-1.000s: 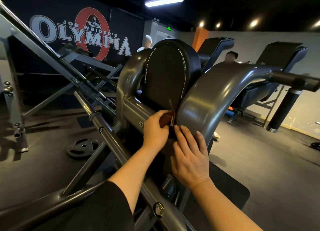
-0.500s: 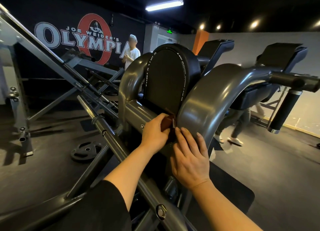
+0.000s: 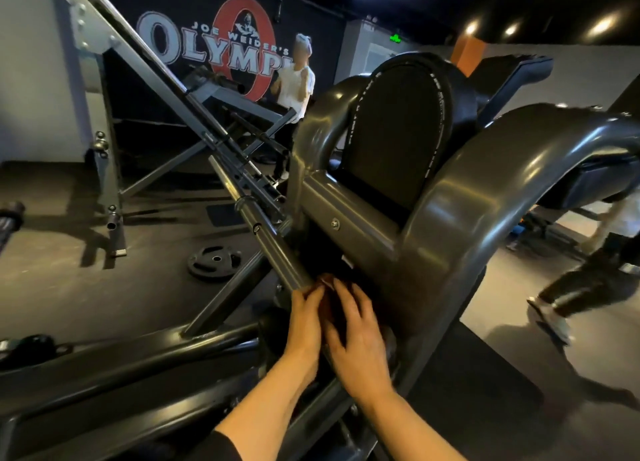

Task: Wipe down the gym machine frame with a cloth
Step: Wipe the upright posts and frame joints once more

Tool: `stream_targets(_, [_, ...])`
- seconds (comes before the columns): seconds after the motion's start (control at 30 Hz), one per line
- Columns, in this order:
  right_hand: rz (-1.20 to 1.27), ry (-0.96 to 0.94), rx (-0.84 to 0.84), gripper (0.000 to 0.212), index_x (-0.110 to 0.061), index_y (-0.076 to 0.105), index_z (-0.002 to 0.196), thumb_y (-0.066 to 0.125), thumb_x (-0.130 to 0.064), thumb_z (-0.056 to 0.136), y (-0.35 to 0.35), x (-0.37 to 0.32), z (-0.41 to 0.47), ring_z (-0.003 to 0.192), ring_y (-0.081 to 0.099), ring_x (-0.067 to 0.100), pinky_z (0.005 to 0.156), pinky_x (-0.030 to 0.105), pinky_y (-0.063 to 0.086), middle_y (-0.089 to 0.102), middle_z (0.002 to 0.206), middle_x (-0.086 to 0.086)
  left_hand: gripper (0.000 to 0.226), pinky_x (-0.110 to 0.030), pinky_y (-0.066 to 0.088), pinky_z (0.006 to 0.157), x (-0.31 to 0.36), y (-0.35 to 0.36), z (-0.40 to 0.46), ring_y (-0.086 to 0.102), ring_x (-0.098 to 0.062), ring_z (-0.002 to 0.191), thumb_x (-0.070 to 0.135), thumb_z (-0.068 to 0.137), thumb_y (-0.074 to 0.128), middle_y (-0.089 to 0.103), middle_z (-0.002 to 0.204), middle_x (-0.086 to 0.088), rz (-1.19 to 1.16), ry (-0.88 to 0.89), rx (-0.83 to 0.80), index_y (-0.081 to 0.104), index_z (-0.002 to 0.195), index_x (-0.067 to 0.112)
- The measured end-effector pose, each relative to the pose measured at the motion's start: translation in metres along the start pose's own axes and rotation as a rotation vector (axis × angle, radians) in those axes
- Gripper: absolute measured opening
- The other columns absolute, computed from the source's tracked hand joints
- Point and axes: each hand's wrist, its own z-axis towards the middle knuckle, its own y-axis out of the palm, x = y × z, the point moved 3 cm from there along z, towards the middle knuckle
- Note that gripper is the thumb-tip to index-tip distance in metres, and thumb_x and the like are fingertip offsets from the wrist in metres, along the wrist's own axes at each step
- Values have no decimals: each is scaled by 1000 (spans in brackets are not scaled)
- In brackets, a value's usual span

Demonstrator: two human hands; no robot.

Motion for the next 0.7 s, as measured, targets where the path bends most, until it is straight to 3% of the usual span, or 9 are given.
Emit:
stream_targets(0.07, [172, 64, -64, 67, -45, 24, 149, 55, -18, 96, 18, 3, 8, 141, 29, 11, 113, 25, 29, 19, 158, -5, 22, -24, 47, 74, -1, -11, 5, 64, -12, 96, 25, 99, 46, 69, 105, -2, -59, -57, -11, 61, 114, 19])
stream_targets(0.13, [247, 64, -47, 64, -36, 38, 145, 58, -6, 92, 26, 2, 21, 127, 43, 6, 111, 24, 35, 40, 145, -2, 28, -24, 48, 75, -1, -21, 17, 66, -11, 95, 31, 101, 42, 71, 104, 0, 29, -56, -8, 65, 113, 20])
stream_targets(0.2, [246, 93, 27, 54, -26, 53, 133, 58, 3, 88, 30, 0, 37, 109, 52, 6, 105, 31, 43, 54, 124, 0, 30, -31, 51, 84, -1, -31, 33, 66, -18, 101, 32, 102, 42, 71, 107, -4, 191, -23, 42, 68, 109, 19])
stream_targets(0.27, [211, 132, 151, 48, -21, 59, 126, 57, 6, 86, 30, -1, 54, 104, 55, 12, 102, 27, 43, 56, 117, 2, 24, -42, 49, 95, 4, -44, 49, 65, -23, 104, 23, 100, 47, 70, 106, -5, 351, 100, 99, 70, 97, 23])
stream_targets(0.33, [174, 157, 239, 47, -19, 58, 127, 56, 5, 86, 34, -3, 73, 109, 57, 21, 98, 24, 40, 53, 124, 6, 20, -35, 46, 96, 9, -55, 66, 60, -14, 105, 14, 98, 50, 64, 111, 5, 452, 161, 138, 66, 101, 26])
stream_targets(0.43, [115, 194, 198, 47, -22, 52, 129, 54, 2, 89, 46, -10, 109, 110, 55, 27, 95, 34, 43, 46, 131, 7, 30, -20, 42, 83, 16, -64, 94, 56, -6, 98, 9, 97, 50, 57, 106, 9, 578, 154, 156, 56, 102, 38])
stream_targets(0.57, [26, 128, 66, 34, -16, 59, 118, 51, 0, 89, 72, -20, 167, 105, 57, 30, 92, 35, 46, 43, 129, 7, 43, -31, 43, 97, 7, -67, 144, 54, -13, 112, 2, 93, 50, 56, 126, 1, 633, 196, 148, 53, 124, 32])
stream_targets(0.63, [-12, 47, 77, 27, -10, 64, 109, 51, 1, 89, 88, -21, 195, 111, 55, 29, 99, 34, 45, 46, 130, 7, 40, -40, 47, 99, 1, -66, 171, 58, -16, 113, 7, 93, 50, 60, 126, 0, 648, 228, 181, 54, 128, 26])
stream_targets(0.7, [-64, -19, 18, 32, -8, 63, 119, 50, -1, 91, 104, -19, 221, 125, 46, 27, 109, 32, 37, 43, 141, 7, 37, -42, 47, 98, -5, -61, 188, 59, -20, 115, 14, 96, 49, 61, 126, -2, 629, 233, 224, 54, 131, 24])
